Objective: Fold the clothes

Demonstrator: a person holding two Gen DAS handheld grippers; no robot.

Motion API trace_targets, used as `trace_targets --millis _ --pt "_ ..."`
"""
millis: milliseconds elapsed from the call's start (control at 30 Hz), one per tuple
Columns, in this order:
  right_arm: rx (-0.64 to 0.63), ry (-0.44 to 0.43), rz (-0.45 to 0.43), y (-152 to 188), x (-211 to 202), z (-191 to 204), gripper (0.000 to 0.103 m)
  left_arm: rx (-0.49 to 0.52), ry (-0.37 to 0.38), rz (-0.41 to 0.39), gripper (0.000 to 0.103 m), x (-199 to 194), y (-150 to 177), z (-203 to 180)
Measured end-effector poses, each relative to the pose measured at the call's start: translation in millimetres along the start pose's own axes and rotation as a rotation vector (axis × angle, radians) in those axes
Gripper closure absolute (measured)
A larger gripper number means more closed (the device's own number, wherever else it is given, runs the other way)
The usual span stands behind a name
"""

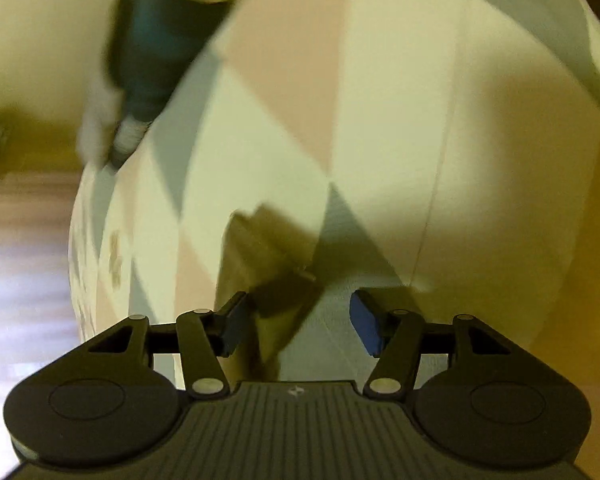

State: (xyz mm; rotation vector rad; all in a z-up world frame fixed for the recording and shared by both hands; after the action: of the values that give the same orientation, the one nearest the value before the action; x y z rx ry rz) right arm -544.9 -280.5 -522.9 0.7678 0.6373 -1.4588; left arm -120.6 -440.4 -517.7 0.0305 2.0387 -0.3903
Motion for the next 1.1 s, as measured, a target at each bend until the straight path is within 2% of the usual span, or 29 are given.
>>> trace_targets --millis 67,133,200,233,267,300,367,400,433,500,567,633,667,833,900,1000,1067,1100 --pt "-0.077 -0.075 -0.009 -1.4 -3.1 25.1 0.095 -0.004 -0.002 0.003 0.101 -2.2 0.0 2.6" --pt "-0.27 -0.215 -0.086 1.8 -27.1 72.7 0.095 -0.002 -0.005 0.004 0.101 -2.1 -0.6 1.9" --pt "-0.535 -0.343 -0.173 14.5 -60.1 124.4 0.1 0.007 -0.008 0.005 0.101 -1.6 -0.8 0.1" --pt "-0.639 -0.358 -0.206 19.1 -70.6 142.0 0.1 0.01 -0.01 0.006 0.101 -1.2 -0.8 -0.4" --pt "-0.68 -0.289 -0.217 16.7 -68.2 144.3 0.099 0.009 -0.01 0.006 0.101 -0.8 -1.1 -0.5" --pt "-0.663 -0.187 -0.215 7.4 -58.2 134.7 0.08 0.008 -0.01 0.005 0.101 -0.4 -1.3 -0.6" --pt "-0.535 0.03 -0.195 -15.3 -35.3 97.0 0.058 0.001 -0.011 0.001 0.101 0.4 -1.8 -0.9" --pt "-0.464 0.085 -0.167 -21.5 -27.1 77.9 0.058 -0.003 -0.011 0.0 0.101 0.4 -2.0 -1.0" --pt "-0.39 0.097 -0.138 -25.3 -21.9 61.2 0.058 -0.005 -0.011 -0.002 0.101 -0.2 -1.6 -0.9" --pt "-0.269 0.019 -0.094 -22.8 -21.3 36.6 0.058 -0.003 -0.011 -0.002 0.101 -0.6 -1.2 -0.6" --pt "-0.252 -0.065 -0.065 -14.7 -21.9 27.3 0.058 -0.005 -0.01 0.0 0.101 -0.6 -1.2 -0.1" --pt "-0.296 -0.079 -0.068 -13.1 -15.2 30.2 0.06 -0.006 -0.013 0.005 0.101 -0.3 -1.8 -0.2" --pt "-0.326 -0.086 -0.077 -13.5 -11.3 31.8 0.068 -0.004 -0.018 0.006 0.101 0.0 -2.4 -0.8" --pt "-0.423 -0.16 -0.096 -23.3 18.1 47.8 0.069 0.008 -0.035 0.01 0.101 2.5 -4.1 -4.7" --pt "-0.477 -0.189 -0.039 -9.9 24.2 64.8 0.09 0.009 -0.04 0.012 0.101 2.8 -4.3 -5.4" --pt "-0.621 -0.112 0.031 12.5 7.2 110.9 0.092 0.019 -0.047 0.015 0.101 2.4 -4.7 -7.4" --pt "-0.697 -0.104 0.056 25.2 -6.5 149.9 0.093 0.024 -0.052 0.018 0.101 3.3 -5.2 -8.1" --pt "-0.745 -0.089 0.063 31.2 -7.3 169.7 0.089 0.026 -0.055 0.019 0.101 3.9 -5.5 -8.5"
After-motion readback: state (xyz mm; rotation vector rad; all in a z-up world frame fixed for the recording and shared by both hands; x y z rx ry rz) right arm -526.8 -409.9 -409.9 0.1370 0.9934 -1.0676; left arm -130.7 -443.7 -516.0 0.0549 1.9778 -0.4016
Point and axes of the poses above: each gripper's, at about its wrist camera, not at the fingertips, and x roughly the way its jaws point, z to its left, y to its underside, the point moved 9 cm from there along x, roughly the way its jaws point, and after that the axes turned 3 degrees about y, right-handed, at the moved point
